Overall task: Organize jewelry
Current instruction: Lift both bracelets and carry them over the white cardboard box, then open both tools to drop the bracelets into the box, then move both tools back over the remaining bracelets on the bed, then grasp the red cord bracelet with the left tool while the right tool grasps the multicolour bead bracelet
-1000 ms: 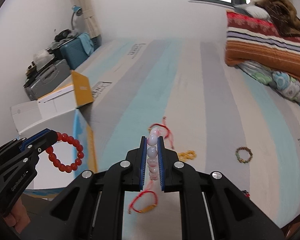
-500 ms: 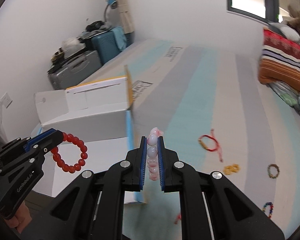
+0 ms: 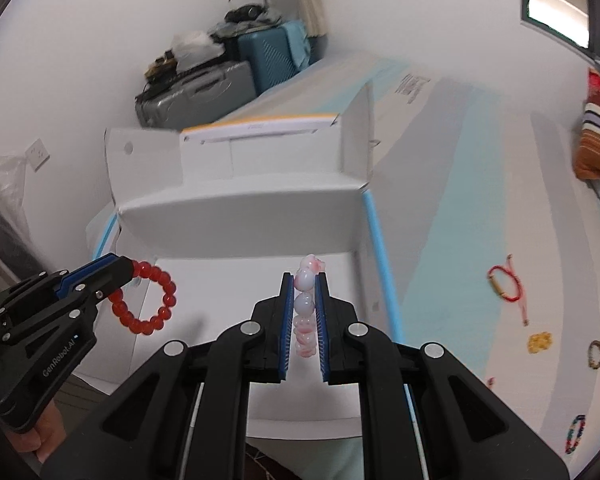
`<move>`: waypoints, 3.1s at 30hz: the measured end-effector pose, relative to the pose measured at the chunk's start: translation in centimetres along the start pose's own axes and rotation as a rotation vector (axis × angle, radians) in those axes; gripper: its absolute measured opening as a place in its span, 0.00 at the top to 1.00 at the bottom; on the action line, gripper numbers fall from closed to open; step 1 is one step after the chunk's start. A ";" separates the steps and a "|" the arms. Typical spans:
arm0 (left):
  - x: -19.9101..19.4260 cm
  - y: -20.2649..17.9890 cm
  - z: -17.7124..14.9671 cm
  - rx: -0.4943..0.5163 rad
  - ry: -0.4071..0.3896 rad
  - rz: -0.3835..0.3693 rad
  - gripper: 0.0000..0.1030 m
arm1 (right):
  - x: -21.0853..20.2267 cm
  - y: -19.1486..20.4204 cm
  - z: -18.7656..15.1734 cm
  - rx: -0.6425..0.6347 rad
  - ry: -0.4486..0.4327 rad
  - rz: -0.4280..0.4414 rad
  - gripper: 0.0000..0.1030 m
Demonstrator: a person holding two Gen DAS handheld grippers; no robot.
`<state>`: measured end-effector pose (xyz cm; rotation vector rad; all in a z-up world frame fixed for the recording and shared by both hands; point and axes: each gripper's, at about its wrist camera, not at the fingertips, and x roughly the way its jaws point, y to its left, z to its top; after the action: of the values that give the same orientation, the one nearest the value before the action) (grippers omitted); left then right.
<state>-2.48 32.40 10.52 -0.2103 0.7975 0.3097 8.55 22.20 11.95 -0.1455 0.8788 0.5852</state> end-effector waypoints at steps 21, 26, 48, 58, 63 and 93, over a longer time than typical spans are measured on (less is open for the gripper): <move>6.0 1.7 -3.6 -0.017 0.120 0.042 0.87 | 7.5 1.2 -2.6 0.003 0.153 -0.024 0.88; 5.5 1.7 -3.5 -0.022 0.094 0.061 0.84 | 7.0 1.1 -2.6 0.008 0.138 -0.019 0.74; 0.1 -7.4 -3.1 0.078 -0.082 -0.027 0.07 | -5.9 -8.8 -4.1 0.116 -0.137 -0.163 0.13; -1.2 -17.3 -4.6 0.202 -0.103 -0.136 0.05 | -11.7 -18.2 -9.1 0.208 -0.179 -0.311 0.07; -0.5 -23.6 -6.6 0.300 -0.089 -0.219 0.05 | -13.2 -24.2 -13.2 0.272 -0.149 -0.395 0.07; 13.1 -31.6 -15.7 0.429 0.189 -0.341 0.07 | -4.4 -39.7 -26.8 0.517 0.172 -0.440 0.52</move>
<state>6.69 0.69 -7.52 0.0313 0.9779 -0.2072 9.51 -22.27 -6.37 0.0825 1.0981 -0.0750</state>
